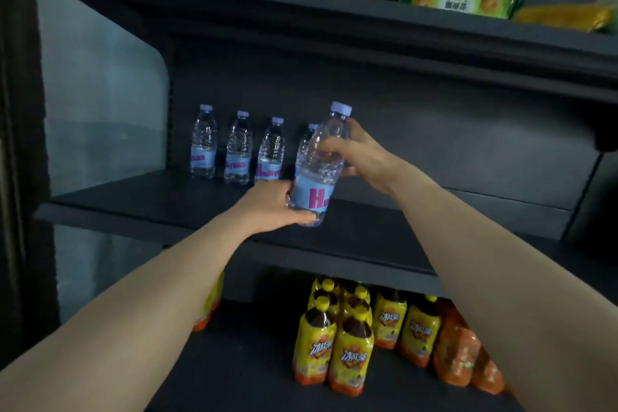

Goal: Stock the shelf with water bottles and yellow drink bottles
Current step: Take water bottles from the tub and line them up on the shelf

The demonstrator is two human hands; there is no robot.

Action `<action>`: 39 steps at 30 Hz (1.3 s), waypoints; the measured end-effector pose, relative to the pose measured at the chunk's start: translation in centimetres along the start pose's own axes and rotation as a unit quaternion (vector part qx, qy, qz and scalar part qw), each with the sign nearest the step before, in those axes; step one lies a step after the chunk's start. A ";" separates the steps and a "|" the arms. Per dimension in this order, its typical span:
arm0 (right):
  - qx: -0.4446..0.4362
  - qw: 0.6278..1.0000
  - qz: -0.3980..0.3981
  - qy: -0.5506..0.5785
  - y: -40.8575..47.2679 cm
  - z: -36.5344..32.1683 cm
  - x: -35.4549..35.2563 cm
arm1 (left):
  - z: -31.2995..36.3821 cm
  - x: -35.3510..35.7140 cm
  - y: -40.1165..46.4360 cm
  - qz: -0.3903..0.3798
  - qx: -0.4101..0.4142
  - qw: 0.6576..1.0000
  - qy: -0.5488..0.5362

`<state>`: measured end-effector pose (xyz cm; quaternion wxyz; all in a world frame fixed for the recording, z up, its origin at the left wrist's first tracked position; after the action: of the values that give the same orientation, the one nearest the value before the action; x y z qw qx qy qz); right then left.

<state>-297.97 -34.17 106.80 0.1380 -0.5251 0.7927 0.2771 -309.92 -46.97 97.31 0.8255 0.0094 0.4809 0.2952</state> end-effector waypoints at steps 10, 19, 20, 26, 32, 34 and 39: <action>-0.005 0.995 0.075 -0.060 7.0 6.7 -5.4 | -0.5 3.5 9.0 -0.087 -0.023 0.993 -0.070; 0.068 0.938 0.230 -0.250 11.6 11.2 -7.4 | -3.9 3.6 13.4 0.022 -0.059 0.995 0.077; 0.069 0.938 0.229 -0.252 12.1 11.9 -7.5 | -4.1 3.5 13.8 0.037 -0.065 0.994 0.082; 0.065 0.942 0.223 -0.242 15.0 14.9 -6.8 | -5.6 3.6 17.1 0.065 -0.084 0.990 0.094; 0.047 0.947 0.207 -0.239 16.2 16.3 -6.4 | -6.7 4.4 19.3 0.072 -0.090 0.989 0.090; 0.044 0.944 0.203 -0.257 15.8 17.0 -5.9 | -6.9 4.8 19.8 0.075 -0.089 0.989 0.091; 0.089 0.947 0.191 -0.243 15.2 19.4 -4.8 | -7.3 5.6 21.0 0.091 -0.104 0.988 0.072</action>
<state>-311.21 -14.73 98.07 0.3170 -0.2658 0.8420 0.3464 -323.74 -28.82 95.28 0.7549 -0.0537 0.5027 0.4177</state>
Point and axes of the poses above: each hand's wrist, its own y-axis towards the middle knuckle, its own x-axis out of the palm, z = x × y, the point moved 2 cm from there along y, towards the middle knuckle, and after that the axes turned 4 degrees about -z, right-handed, at the moved point
